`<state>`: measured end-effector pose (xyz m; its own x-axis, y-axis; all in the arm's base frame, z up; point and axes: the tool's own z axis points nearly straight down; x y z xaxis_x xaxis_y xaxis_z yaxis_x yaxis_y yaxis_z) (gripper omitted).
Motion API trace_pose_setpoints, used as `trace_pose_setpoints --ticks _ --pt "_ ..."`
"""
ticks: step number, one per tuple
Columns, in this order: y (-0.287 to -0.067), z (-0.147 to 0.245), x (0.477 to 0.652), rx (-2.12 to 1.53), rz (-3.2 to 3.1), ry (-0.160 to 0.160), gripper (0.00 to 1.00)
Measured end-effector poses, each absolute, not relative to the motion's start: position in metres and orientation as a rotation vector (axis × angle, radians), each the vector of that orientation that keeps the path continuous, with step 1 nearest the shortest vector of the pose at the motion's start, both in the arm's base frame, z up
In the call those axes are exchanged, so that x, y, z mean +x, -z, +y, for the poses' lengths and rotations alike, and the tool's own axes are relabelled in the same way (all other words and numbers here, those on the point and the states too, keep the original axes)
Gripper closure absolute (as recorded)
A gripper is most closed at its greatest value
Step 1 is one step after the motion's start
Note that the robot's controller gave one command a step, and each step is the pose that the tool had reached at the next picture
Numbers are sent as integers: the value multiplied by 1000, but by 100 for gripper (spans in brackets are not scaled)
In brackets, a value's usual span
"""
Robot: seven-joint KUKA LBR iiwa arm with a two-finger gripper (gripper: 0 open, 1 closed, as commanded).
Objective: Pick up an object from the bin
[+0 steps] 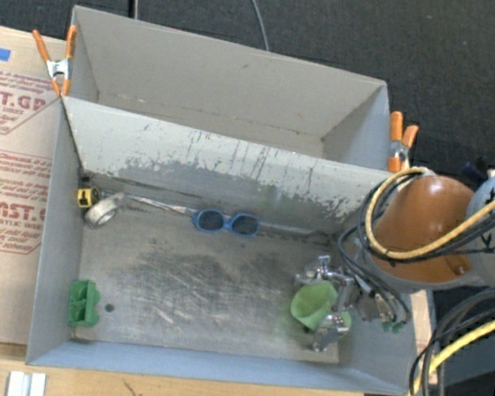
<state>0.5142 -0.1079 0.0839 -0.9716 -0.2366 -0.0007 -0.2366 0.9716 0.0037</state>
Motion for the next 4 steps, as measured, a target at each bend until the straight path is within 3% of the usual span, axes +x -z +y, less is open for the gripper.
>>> trace_pose_setpoints --ticks 1,2,3,4 --pt "-78 -130 534 -1085 2947 -30 0" --pt "-78 -130 534 -1083 2948 -31 100" --pt "-200 -131 546 -1215 2887 6 100" --pt "-253 -103 550 -1704 2632 2 100"
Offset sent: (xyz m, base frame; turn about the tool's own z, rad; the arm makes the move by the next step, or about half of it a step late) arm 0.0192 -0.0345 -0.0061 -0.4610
